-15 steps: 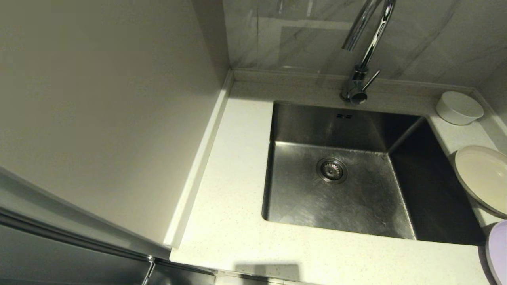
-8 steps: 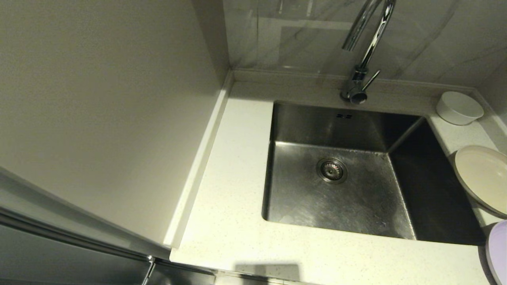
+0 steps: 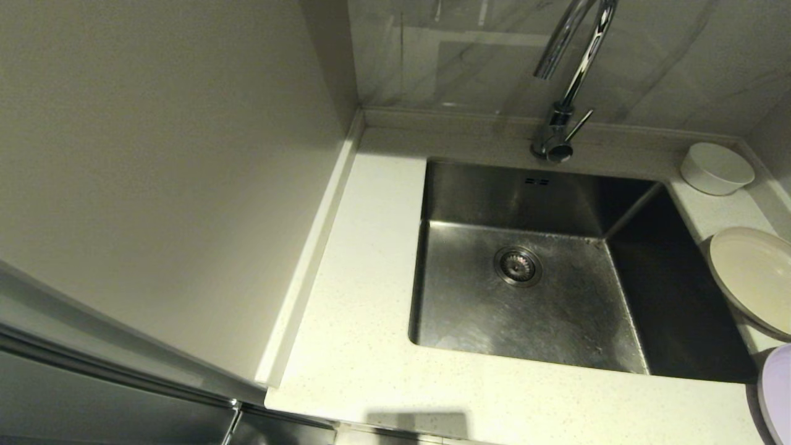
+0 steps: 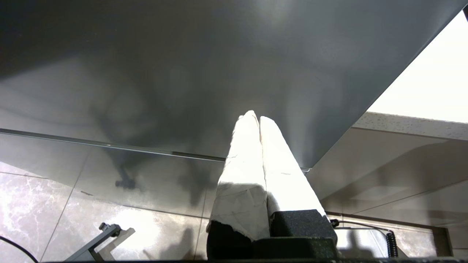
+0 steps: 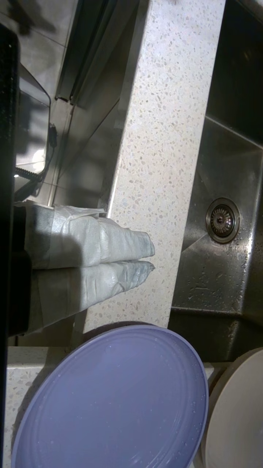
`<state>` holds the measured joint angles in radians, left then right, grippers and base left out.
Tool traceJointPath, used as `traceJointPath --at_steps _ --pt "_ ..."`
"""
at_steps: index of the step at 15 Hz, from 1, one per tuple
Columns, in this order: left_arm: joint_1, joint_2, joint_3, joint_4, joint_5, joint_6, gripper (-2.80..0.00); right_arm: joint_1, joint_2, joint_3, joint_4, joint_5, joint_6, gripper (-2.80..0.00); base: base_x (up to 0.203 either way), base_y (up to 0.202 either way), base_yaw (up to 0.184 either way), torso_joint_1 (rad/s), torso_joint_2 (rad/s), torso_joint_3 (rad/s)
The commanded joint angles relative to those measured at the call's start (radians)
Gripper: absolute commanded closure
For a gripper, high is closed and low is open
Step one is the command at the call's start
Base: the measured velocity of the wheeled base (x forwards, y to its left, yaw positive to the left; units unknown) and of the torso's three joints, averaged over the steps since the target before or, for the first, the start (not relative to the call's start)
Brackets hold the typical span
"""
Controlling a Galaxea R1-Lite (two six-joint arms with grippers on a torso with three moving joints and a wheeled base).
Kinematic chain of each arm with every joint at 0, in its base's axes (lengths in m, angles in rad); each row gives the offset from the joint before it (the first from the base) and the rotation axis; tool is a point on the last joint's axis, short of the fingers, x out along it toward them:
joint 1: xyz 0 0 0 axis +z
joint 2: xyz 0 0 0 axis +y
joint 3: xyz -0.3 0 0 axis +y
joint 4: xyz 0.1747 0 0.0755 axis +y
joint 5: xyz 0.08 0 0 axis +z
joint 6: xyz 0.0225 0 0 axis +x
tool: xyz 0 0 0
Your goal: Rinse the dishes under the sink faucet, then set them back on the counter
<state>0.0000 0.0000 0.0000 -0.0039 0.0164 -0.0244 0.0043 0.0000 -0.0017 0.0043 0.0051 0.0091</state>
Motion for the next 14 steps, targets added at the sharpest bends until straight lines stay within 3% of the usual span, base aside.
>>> traceJointPath --at_steps 1,14 --pt "0.000 -0.002 0.000 -0.001 0.000 0.000 0.00 0.000 0.002 0.000 0.000 0.001 0.000 0.00 0.000 0.000 0.000 0.000 0.00 0.000" --pt "0.000 -0.002 0.000 -0.001 0.000 0.000 0.00 0.000 0.002 0.000 -0.001 -0.024 0.027 0.00 0.000 0.000 0.000 0.000 0.00 0.000"
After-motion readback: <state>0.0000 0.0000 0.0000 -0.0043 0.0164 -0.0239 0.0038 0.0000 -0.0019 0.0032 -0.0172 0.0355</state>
